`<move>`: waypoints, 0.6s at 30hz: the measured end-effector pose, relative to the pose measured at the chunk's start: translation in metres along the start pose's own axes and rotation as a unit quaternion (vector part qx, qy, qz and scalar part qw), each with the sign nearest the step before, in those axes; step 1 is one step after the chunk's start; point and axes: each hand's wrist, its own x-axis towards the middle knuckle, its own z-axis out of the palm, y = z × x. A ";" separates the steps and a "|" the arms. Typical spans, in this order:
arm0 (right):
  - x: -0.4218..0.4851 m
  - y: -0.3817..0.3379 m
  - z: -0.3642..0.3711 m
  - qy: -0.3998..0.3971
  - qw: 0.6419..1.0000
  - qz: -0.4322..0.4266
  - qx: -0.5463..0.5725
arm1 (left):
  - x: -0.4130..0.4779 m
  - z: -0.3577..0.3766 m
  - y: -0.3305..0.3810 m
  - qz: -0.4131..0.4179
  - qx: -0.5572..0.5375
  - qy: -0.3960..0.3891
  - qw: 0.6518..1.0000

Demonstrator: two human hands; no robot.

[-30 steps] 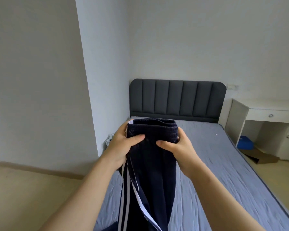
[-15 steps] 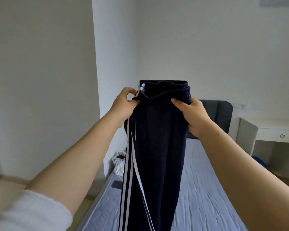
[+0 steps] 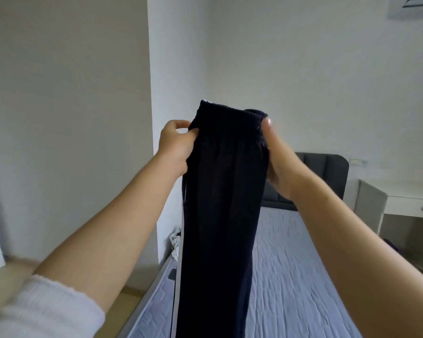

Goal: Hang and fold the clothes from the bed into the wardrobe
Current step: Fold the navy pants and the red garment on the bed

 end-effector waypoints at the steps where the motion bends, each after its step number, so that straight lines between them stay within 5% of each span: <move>1: -0.003 0.006 0.003 -0.021 1.000 0.012 0.018 | 0.000 0.002 0.000 0.000 0.006 0.016 1.000; 4: -0.008 0.020 0.007 -0.029 0.999 0.035 -0.003 | 0.000 0.003 0.000 0.000 0.016 0.030 0.999; 9: -0.008 0.012 -0.007 0.109 0.988 0.018 0.111 | -0.002 -0.007 0.004 0.000 0.011 -0.080 0.997; 14: -0.011 -0.001 -0.015 -0.014 0.978 0.040 0.204 | -0.006 -0.023 0.011 -0.020 -0.066 -0.200 0.977; 18: -0.011 0.001 -0.022 -0.071 0.972 0.050 0.218 | -0.006 -0.039 0.011 -0.074 0.017 -0.289 0.954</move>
